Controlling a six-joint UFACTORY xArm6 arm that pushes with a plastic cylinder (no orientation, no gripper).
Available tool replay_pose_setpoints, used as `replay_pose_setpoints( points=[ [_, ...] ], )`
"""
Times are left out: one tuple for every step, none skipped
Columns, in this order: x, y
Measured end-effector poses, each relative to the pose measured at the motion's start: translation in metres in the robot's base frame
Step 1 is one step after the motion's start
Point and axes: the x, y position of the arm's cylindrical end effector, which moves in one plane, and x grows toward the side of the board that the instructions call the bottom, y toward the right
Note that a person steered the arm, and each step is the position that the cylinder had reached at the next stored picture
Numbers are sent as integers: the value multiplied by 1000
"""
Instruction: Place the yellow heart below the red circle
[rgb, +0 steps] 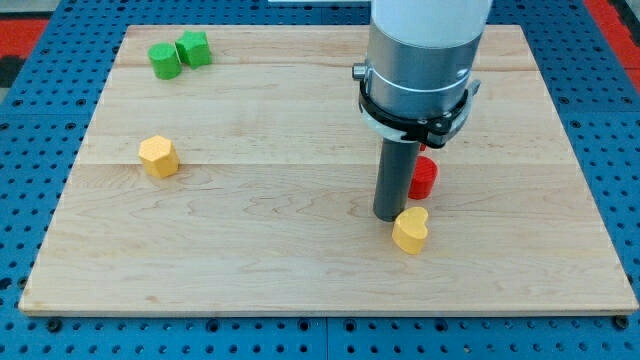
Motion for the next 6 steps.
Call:
replay_pose_setpoints(
  points=[
    [-4, -24],
    [40, -44],
    [66, -15],
    [50, 17],
    [34, 21],
    [48, 16]
  ],
)
